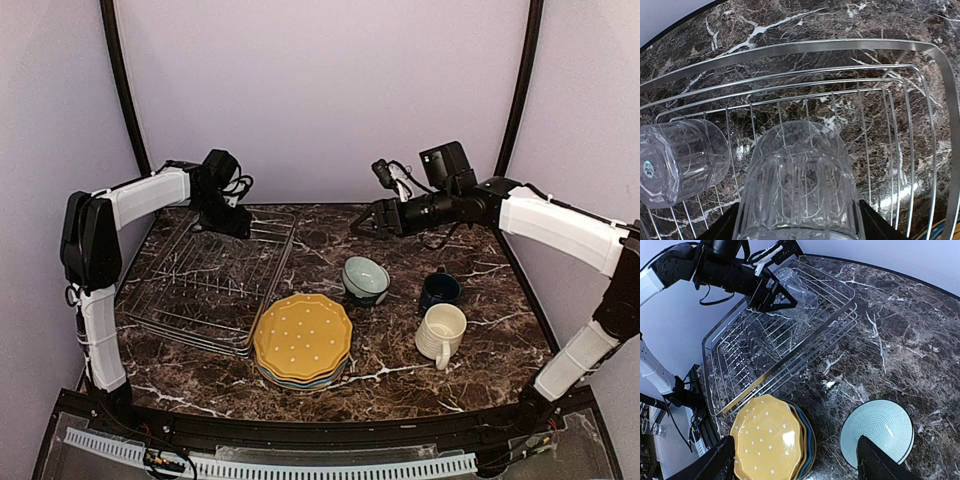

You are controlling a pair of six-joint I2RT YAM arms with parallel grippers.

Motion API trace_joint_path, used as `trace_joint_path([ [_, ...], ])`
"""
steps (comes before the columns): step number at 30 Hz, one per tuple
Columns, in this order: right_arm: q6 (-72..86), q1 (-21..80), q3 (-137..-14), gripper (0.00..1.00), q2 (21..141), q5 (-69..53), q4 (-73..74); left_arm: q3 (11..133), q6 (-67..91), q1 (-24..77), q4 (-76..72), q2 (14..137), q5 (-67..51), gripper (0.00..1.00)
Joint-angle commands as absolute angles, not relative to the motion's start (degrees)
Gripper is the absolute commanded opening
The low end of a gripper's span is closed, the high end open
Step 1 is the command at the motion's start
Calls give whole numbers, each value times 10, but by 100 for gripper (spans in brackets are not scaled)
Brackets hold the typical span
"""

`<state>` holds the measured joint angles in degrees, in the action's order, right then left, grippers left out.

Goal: Load the mixed dishes into the dish rack

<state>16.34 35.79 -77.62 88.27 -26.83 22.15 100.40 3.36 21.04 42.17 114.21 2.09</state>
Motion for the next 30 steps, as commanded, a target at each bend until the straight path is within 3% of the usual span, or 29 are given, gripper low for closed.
trace_joint_path([
  [1, 141, 355, -761, 81, 856, -226, 258, 1062, 11, 196, 468, 1173, 51, 1],
  [11, 132, 355, -737, 81, 848, -192, 283, 1136, 4, 175, 507, 1245, 63, 5],
  [22, 119, 355, -721, 82, 823, -127, 345, 1172, 4, 164, 513, 1275, 39, 40],
  [25, 119, 355, -718, 82, 814, -90, 376, 1185, 5, 164, 515, 1277, 31, 57],
  [30, 124, 353, -718, 82, 812, -18, 447, 1207, 4, 164, 524, 1278, 34, 72],
])
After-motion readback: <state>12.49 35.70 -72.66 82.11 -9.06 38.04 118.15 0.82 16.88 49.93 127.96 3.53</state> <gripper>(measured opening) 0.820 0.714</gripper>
